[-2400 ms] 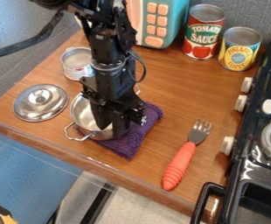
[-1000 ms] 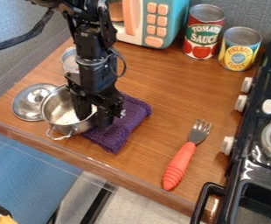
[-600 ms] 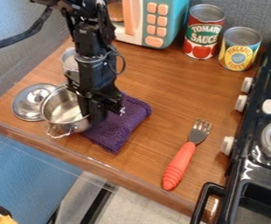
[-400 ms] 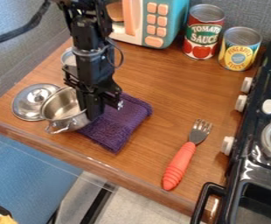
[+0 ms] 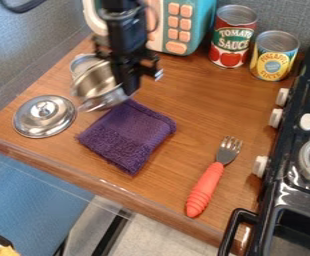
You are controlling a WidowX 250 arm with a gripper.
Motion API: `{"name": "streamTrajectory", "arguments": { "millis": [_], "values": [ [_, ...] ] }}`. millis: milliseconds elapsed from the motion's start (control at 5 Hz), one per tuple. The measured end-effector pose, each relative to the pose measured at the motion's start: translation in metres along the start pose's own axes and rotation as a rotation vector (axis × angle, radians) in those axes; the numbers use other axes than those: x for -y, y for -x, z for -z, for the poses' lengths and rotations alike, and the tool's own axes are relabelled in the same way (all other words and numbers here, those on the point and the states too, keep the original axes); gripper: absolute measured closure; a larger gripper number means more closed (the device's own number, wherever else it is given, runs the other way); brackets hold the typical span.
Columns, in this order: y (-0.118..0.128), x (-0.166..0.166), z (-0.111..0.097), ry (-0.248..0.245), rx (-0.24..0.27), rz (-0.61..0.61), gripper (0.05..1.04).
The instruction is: Move a silver pot from the purple clothe onto the table
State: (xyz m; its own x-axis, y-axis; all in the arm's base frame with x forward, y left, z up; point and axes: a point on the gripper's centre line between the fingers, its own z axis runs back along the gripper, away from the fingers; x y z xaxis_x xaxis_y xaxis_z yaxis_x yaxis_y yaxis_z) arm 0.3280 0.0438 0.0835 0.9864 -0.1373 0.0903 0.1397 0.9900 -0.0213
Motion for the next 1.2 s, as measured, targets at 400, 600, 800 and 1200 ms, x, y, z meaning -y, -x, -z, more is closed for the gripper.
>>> {"name": "streamTrajectory", "arguments": {
  "millis": [400,600,800,1200],
  "values": [
    [-0.068,0.000,0.012,0.050,0.060,0.033,1.014],
    [-0.085,-0.003,0.029,0.069,0.019,0.008,1.014],
    [-0.083,-0.005,0.026,0.050,-0.011,-0.002,1.014],
    [-0.041,-0.007,0.064,-0.027,-0.101,-0.012,0.834]
  ]
}}
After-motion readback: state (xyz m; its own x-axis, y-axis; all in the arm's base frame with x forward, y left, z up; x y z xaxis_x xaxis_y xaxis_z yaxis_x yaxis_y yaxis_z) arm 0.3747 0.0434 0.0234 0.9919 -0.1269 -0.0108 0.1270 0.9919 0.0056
